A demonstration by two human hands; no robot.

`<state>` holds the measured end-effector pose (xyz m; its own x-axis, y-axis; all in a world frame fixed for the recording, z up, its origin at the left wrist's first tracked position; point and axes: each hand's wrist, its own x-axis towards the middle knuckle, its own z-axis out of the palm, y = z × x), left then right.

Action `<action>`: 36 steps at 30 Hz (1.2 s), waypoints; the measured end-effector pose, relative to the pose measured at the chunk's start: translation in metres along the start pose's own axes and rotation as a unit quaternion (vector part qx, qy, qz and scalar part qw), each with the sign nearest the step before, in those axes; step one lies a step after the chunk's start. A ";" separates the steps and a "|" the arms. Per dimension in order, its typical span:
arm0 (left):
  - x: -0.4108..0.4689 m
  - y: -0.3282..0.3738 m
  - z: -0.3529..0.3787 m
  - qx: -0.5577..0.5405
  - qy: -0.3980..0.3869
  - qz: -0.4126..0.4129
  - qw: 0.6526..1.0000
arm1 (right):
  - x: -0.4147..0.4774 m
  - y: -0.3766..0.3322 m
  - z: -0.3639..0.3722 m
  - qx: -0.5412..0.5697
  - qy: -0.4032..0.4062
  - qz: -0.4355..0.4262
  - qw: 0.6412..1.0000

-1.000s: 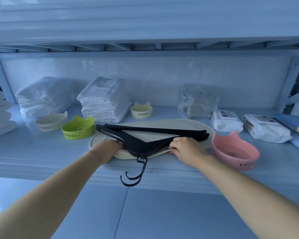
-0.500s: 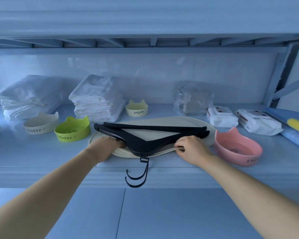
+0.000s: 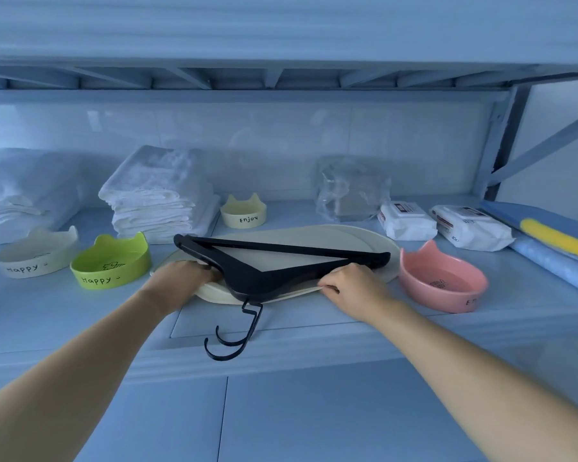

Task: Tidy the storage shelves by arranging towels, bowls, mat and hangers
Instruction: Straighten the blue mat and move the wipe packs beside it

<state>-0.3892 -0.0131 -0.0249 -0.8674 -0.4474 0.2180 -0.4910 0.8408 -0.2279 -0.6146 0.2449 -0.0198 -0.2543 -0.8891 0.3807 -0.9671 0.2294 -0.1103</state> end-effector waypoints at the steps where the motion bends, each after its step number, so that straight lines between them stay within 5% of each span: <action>1: -0.007 0.003 -0.007 -0.011 -0.008 0.001 1.000 | 0.001 -0.001 0.000 0.000 0.002 -0.002 1.000; 7: -0.029 0.014 -0.024 0.008 -0.064 0.000 0.998 | 0.003 0.008 -0.005 0.099 0.015 0.037 0.994; 11: -0.041 0.003 -0.038 -0.131 -0.124 -0.038 0.983 | 0.009 0.014 -0.009 0.140 0.052 0.057 0.987; 14: -0.043 0.003 -0.047 -0.208 -0.068 -0.060 0.974 | 0.020 0.011 -0.013 0.074 0.069 0.020 0.995; 18: -0.027 0.020 -0.053 -0.158 0.056 -0.025 0.985 | 0.036 0.002 -0.013 0.019 0.012 -0.041 0.999; 26: 0.013 0.039 -0.050 -0.088 -0.056 0.052 0.993 | 0.049 0.006 -0.016 0.006 -0.080 -0.022 0.997; 36: 0.041 0.055 -0.063 -0.114 -0.043 0.087 0.989 | 0.059 0.030 -0.022 -0.044 -0.110 -0.001 0.993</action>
<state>-0.4464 0.0337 0.0313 -0.9457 -0.3055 0.1107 -0.3108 0.9499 -0.0331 -0.6591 0.2083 0.0195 -0.2524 -0.9526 0.1698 -0.9674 0.2520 -0.0243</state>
